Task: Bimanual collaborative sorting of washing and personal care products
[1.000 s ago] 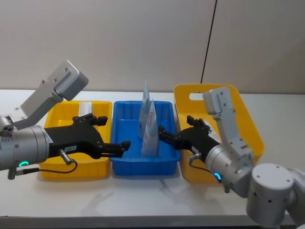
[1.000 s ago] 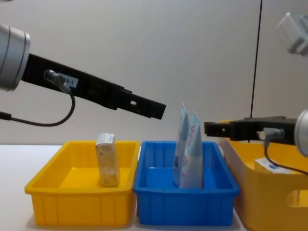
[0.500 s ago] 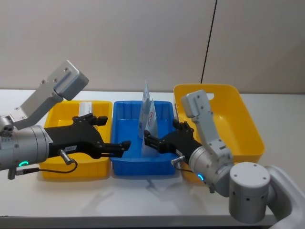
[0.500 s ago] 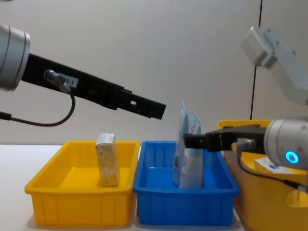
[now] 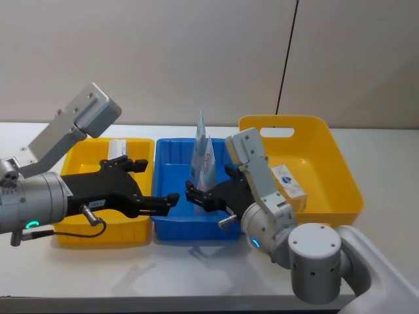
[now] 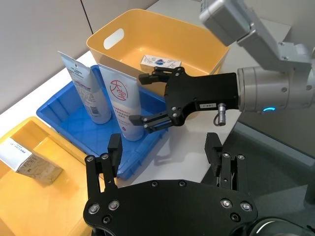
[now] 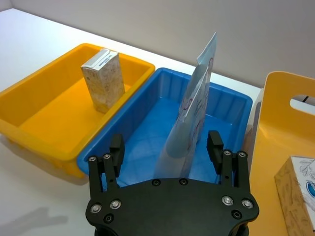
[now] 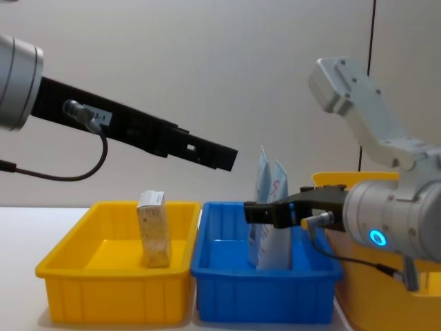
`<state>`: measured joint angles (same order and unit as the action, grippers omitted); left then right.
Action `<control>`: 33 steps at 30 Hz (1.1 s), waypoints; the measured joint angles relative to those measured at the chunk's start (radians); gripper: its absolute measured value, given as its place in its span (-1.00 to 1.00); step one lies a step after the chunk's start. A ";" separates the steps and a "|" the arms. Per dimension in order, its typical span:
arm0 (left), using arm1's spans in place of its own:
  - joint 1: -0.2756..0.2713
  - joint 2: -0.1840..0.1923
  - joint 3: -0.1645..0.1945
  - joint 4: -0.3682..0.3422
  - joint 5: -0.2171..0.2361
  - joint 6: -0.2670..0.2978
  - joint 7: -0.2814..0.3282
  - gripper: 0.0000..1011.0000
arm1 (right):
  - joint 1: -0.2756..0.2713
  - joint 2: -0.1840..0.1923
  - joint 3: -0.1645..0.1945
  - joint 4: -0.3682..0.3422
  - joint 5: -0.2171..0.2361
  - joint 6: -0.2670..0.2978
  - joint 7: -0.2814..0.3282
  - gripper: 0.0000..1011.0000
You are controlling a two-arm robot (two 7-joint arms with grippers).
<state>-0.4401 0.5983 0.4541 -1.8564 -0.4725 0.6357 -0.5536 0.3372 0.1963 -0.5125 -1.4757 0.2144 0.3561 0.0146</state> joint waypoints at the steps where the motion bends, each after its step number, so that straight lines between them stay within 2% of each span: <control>1: 0.000 0.000 0.000 0.000 0.000 0.000 0.000 0.98 | 0.002 -0.002 -0.002 0.005 -0.004 -0.002 -0.002 0.98; 13: 0.000 0.000 0.000 0.000 0.000 0.000 0.000 0.98 | 0.026 -0.034 -0.022 0.064 -0.056 -0.037 -0.036 0.98; 33: 0.000 0.000 0.000 0.000 0.000 0.000 0.000 0.98 | 0.045 -0.069 -0.014 0.114 -0.101 -0.052 -0.079 0.98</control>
<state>-0.4401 0.5983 0.4542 -1.8565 -0.4725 0.6356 -0.5536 0.3819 0.1273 -0.5267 -1.3621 0.1138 0.3041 -0.0649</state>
